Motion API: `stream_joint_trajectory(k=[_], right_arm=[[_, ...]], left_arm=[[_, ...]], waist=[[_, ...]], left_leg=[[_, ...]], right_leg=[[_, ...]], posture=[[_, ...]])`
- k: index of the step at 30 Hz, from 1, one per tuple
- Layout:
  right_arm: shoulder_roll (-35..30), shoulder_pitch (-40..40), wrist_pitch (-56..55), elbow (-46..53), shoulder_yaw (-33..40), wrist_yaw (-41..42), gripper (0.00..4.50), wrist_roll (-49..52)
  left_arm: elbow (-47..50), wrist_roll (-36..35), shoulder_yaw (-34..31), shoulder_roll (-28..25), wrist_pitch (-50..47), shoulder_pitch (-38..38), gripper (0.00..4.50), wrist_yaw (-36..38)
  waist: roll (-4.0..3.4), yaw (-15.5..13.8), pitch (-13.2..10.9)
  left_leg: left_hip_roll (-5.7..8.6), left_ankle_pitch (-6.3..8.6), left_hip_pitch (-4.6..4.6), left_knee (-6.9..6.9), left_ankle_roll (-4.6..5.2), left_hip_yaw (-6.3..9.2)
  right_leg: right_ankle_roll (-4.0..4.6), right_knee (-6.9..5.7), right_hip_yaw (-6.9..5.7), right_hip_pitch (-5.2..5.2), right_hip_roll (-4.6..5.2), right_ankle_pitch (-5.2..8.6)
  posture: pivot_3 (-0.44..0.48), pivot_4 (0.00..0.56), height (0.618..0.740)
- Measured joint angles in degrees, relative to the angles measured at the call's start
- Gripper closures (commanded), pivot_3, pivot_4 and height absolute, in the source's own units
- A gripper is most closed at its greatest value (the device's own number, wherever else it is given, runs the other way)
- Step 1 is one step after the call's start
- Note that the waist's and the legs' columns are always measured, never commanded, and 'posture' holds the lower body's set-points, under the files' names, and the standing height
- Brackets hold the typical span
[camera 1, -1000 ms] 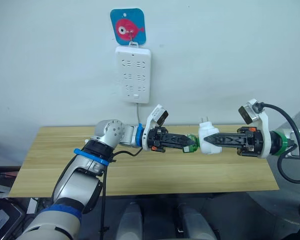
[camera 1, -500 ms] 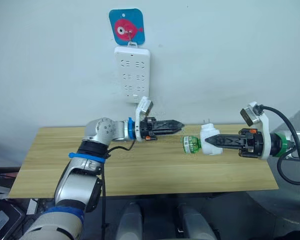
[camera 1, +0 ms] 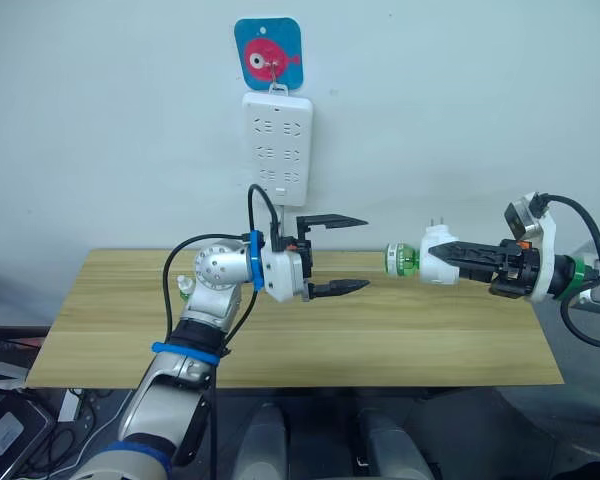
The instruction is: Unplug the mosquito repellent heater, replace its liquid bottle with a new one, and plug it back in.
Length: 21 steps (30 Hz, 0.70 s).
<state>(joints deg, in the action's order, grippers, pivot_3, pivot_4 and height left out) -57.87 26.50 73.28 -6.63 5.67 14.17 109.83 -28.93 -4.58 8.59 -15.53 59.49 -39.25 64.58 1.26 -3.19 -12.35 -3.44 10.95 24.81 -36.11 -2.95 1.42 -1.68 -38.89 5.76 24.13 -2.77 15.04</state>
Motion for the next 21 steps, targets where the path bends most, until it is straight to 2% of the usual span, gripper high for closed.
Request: stream_joint_trajectory(k=[3,8,15,19,21], right_arm=[[0.9,0.7,0.1,0.2,-0.1,-0.8,1.46,0.8],[2.3,1.6,1.2,1.7,0.0,-0.8,1.46,1.2],[2.9,1.6,1.9,3.8,0.0,-0.6,1.46,1.2],[2.9,1.6,2.1,4.1,0.0,-0.6,1.46,1.2],[2.9,1.6,2.1,4.1,0.0,-0.6,1.46,1.2]], left_arm=[[-8.6,6.7,-0.9,1.5,13.5,-2.3,0.02,-6.3],[-15.9,18.3,-2.0,3.6,22.4,-5.5,0.02,-16.0],[-18.6,32.1,-3.0,3.4,25.0,-7.1,0.02,-29.5],[-18.6,37.6,-2.9,2.7,24.8,-7.7,0.02,-36.6],[-18.6,40.1,-2.5,2.0,24.7,-8.0,0.40,-39.9]], waist=[[0.00,-0.1,0.0],[0.00,-0.1,0.0],[0.00,0.0,0.0],[0.00,0.0,0.0],[0.00,0.0,0.0]], left_leg=[[0.03,0.00,0.05,0.00,0.00,-0.02],[0.01,0.00,0.05,0.02,0.01,0.04],[0.00,0.00,0.03,0.01,0.01,0.05],[0.00,0.00,0.03,0.01,0.01,0.05],[0.00,0.00,0.02,0.01,0.01,0.05]], right_leg=[[-0.05,0.02,0.05,0.01,0.01,-0.03],[-0.05,-0.02,-0.03,0.01,-0.01,-0.04],[-0.06,-0.07,-0.03,0.00,-0.02,-0.04],[-0.07,-0.07,-0.03,0.00,-0.01,-0.05],[-0.07,-0.08,-0.04,0.00,-0.01,-0.05]], posture=[[0.170,0.194,0.740],[0.170,0.194,0.740],[0.162,0.197,0.740],[0.162,0.200,0.740],[0.162,0.200,0.740]])
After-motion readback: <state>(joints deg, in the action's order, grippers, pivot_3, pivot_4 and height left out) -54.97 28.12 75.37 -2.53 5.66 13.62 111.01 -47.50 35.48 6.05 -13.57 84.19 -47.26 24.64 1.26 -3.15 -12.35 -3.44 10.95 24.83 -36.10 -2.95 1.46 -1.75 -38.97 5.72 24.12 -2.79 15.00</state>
